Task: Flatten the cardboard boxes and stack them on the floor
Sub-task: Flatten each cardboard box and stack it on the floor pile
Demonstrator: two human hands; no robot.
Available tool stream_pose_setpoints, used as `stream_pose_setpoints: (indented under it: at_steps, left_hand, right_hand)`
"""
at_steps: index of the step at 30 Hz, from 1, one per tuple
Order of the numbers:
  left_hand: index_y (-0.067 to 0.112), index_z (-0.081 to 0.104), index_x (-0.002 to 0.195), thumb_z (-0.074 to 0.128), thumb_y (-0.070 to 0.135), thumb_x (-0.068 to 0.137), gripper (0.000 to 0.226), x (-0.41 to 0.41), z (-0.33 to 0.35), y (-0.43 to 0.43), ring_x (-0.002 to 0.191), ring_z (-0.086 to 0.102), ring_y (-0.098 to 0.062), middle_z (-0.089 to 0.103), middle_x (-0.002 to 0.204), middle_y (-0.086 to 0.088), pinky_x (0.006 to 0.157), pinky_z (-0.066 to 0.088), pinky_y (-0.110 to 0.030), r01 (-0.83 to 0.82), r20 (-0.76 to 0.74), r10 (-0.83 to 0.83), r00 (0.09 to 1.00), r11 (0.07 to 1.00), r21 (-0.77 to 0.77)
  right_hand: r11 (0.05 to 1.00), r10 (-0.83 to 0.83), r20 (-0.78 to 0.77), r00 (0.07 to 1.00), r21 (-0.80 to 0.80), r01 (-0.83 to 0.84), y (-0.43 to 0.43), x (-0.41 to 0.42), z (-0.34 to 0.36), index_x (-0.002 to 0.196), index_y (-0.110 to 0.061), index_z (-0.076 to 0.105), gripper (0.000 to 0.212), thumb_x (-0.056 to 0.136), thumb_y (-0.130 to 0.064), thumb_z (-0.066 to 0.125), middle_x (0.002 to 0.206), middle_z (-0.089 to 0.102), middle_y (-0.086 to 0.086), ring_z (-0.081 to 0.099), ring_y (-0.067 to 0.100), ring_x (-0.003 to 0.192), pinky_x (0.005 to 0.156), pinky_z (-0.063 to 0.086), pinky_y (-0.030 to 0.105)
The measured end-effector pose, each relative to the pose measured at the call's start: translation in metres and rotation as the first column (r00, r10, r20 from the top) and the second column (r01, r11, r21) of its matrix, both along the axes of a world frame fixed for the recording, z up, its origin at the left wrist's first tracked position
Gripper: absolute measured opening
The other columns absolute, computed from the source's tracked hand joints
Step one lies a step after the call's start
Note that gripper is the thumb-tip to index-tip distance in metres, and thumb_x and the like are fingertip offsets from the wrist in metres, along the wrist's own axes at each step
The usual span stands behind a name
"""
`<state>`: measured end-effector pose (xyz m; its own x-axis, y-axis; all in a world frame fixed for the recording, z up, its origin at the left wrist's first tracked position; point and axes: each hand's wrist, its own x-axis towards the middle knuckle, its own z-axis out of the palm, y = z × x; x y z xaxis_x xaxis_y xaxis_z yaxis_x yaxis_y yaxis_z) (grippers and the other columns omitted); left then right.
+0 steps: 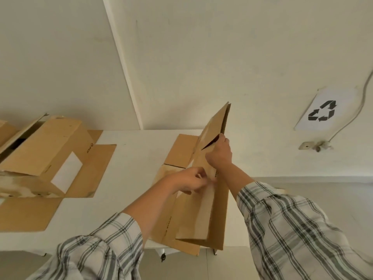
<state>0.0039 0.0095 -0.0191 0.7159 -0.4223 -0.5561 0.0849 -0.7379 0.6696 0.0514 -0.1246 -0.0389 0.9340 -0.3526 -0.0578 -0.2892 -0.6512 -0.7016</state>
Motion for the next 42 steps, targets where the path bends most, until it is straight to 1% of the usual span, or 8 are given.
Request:
stream_pose_setpoints:
  at_steps: [5,12,21,25,30,34,37,42]
  left_hand:
    - [0.025,0.047,0.124,0.04,0.043,0.101,0.03,0.022,-0.032,0.054,0.113,0.054,-0.028,0.053,0.13,-0.009,0.096,0.047,-0.041,-0.431,0.365,0.424,0.829,0.9,-0.067]
    - [0.043,0.029,0.147,0.037,0.061,0.096,0.054,0.038,-0.015,0.098,0.141,0.028,-0.025,0.029,0.155,0.005,0.113,0.029,-0.046,-0.496,0.593,0.5,0.631,0.848,-0.187]
    - [0.045,0.01,0.154,0.036,0.065,0.095,0.067,0.052,-0.092,0.091,0.148,0.011,-0.035,-0.001,0.165,0.002,0.114,0.023,-0.048,-0.127,0.332,0.007,0.943,0.931,0.342]
    - [0.046,0.003,0.154,0.04,0.062,0.096,0.071,0.053,-0.14,0.091,0.149,0.005,-0.038,-0.01,0.165,0.002,0.115,0.023,-0.051,0.044,0.153,-0.124,0.98,0.895,0.445]
    - [0.046,-0.005,0.154,0.039,0.062,0.095,0.075,0.077,-0.182,0.088,0.15,-0.008,-0.035,-0.018,0.163,0.002,0.119,0.011,-0.053,0.136,0.114,-0.233,0.966,0.831,0.539]
    - [0.044,-0.008,0.154,0.037,0.067,0.093,0.079,0.104,-0.2,0.081,0.149,-0.015,-0.034,-0.019,0.163,0.003,0.119,0.001,-0.056,0.07,0.245,-0.25,0.937,0.82,0.568]
    - [0.042,-0.008,0.154,0.035,0.075,0.088,0.085,0.128,-0.207,0.077,0.149,-0.017,-0.036,-0.018,0.164,0.002,0.118,-0.001,-0.058,0.055,0.266,-0.24,0.934,0.829,0.557]
    - [0.047,-0.013,0.152,0.037,0.084,0.08,0.095,0.154,-0.211,0.07,0.146,-0.022,-0.04,-0.026,0.161,0.005,0.114,0.0,-0.067,0.057,0.224,-0.211,0.951,0.835,0.547]
  right_hand:
    - [0.959,0.088,0.22,0.971,0.244,-0.142,0.041,0.008,0.015,0.15,-0.014,0.028,0.075,0.082,0.001,0.057,0.146,0.041,0.007,0.041,0.025,0.134,0.099,0.033,0.022]
    - [0.825,0.063,0.342,0.937,0.511,-0.242,0.065,0.022,0.032,0.149,-0.027,0.031,0.069,0.088,-0.007,0.058,0.139,0.047,-0.003,0.05,0.017,0.122,0.104,0.046,0.037]
    - [0.961,0.102,0.041,0.994,0.256,-0.109,0.027,0.024,-0.031,0.15,-0.017,0.026,0.068,0.09,-0.002,0.053,0.132,0.054,0.009,0.053,0.03,0.12,0.09,0.041,0.031]
    - [0.99,0.129,-0.097,0.987,-0.051,-0.134,0.009,0.029,-0.074,0.157,-0.022,0.007,0.09,0.084,0.005,0.053,0.133,0.049,0.007,0.058,0.029,0.102,0.078,0.045,0.035]
    - [0.916,0.078,-0.279,0.957,-0.36,-0.179,-0.005,0.038,-0.126,0.152,-0.022,0.013,0.08,0.088,-0.005,0.057,0.136,0.041,0.013,0.057,0.028,0.096,0.071,0.047,0.036]
    - [0.785,0.035,-0.39,0.92,-0.559,-0.267,-0.005,0.045,-0.167,0.155,-0.025,0.003,0.077,0.097,-0.039,0.051,0.159,0.001,0.029,0.008,0.043,0.147,0.116,0.017,0.055]
    - [0.753,-0.032,-0.364,0.931,-0.622,-0.217,0.002,0.053,-0.19,0.156,-0.031,-0.008,0.081,0.096,-0.057,0.04,0.155,-0.017,0.035,-0.019,0.05,0.144,0.114,-0.009,0.064]
    - [0.798,-0.185,-0.301,0.936,-0.601,-0.036,0.019,0.074,-0.203,0.151,-0.046,-0.018,0.078,0.095,-0.064,0.033,0.151,-0.033,0.033,-0.025,0.059,0.137,0.104,-0.014,0.076]
